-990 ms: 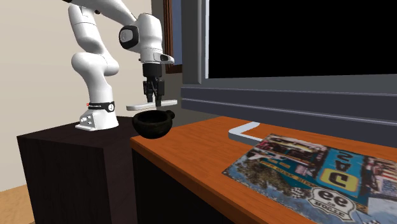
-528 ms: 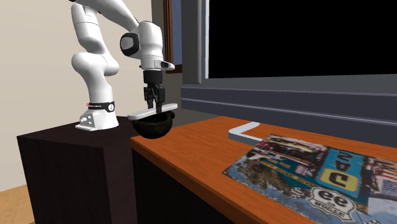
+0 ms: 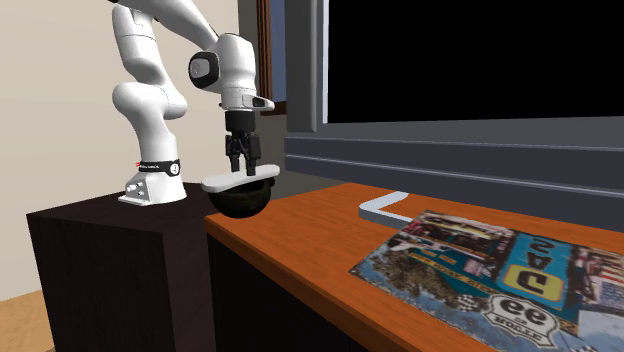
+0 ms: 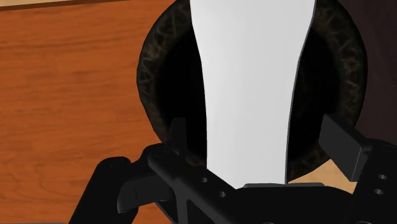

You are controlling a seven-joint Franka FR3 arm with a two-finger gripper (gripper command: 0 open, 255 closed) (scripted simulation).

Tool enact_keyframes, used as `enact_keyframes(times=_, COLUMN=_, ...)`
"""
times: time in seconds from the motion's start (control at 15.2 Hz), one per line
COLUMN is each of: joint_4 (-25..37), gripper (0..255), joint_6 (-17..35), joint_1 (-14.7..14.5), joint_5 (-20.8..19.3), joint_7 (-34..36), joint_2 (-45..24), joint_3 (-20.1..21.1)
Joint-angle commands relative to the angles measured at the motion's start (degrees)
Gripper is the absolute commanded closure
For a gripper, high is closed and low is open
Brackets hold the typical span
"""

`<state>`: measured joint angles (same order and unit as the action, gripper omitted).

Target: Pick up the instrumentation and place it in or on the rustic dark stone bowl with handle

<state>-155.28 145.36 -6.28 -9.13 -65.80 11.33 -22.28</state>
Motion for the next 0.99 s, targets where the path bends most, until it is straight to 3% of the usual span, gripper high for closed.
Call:
enact_keyframes(times=0.0, joint_4=-0.01, gripper=0, joint_6=-0.01, joint_1=0.0, joint_5=0.0, joint_7=0.0, joint_2=0.0, joint_3=0.0)
enact_keyframes(times=0.13, joint_4=0.01, gripper=0, joint_6=0.03, joint_1=-0.01, joint_5=0.02, joint_7=-0.02, joint_2=-0.05, joint_3=-0.01)
enact_keyframes(times=0.4, joint_4=2.3, gripper=0, joint_6=-9.44, joint_1=0.79, joint_5=-1.62, joint_7=1.42, joint_2=7.27, joint_3=1.4)
enact_keyframes(times=0.92, joint_4=2.3, gripper=0, joint_6=-9.44, joint_1=0.8, joint_5=-1.61, joint_7=1.42, joint_2=7.27, joint_3=1.42)
